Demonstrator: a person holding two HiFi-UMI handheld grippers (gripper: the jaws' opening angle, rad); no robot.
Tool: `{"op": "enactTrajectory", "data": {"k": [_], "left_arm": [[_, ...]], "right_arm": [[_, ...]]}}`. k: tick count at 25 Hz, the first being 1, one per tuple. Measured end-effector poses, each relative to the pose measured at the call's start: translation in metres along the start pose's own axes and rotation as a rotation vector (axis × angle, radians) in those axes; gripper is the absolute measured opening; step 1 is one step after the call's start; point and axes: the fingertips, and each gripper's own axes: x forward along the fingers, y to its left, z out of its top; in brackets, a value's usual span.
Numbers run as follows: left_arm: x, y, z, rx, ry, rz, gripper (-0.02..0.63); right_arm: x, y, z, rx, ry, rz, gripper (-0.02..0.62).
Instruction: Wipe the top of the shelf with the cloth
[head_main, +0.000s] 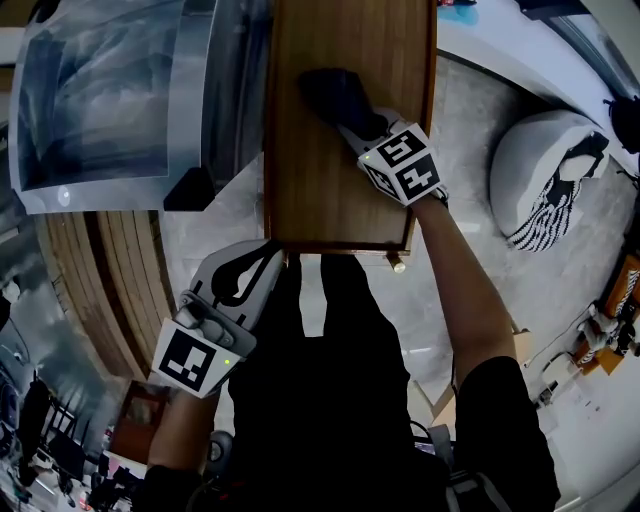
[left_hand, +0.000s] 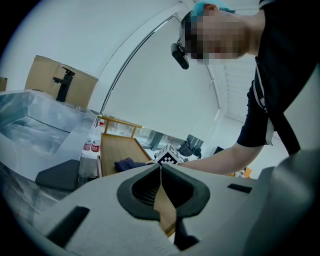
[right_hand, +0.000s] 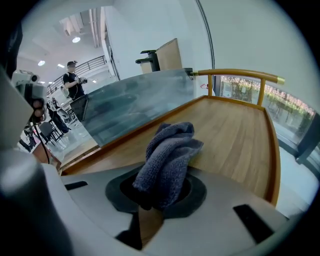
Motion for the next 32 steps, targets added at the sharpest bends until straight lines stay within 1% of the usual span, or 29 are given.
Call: {"op": "enactTrajectory", "data": {"k": [7,16,32], "left_arm": [[-0.005,-0.008,0.001,0.014,-0.001,-0.015,0.026],[-0.009,-0.016,-0.001,0.018,0.001,-0.027,0.026],[-0.005,-0.024,0.001,0.024,0.004,-0.040,0.026]], "right_arm": [[-0.014,0.035,-0.025,0.007,0.024,0.044,0.061],[-0.025,0.075,-0.051,0.043,0.042,0.086,0.061],[-0.045,0.126,-0.085,0.094,0.086,0.170,0.061]]}}
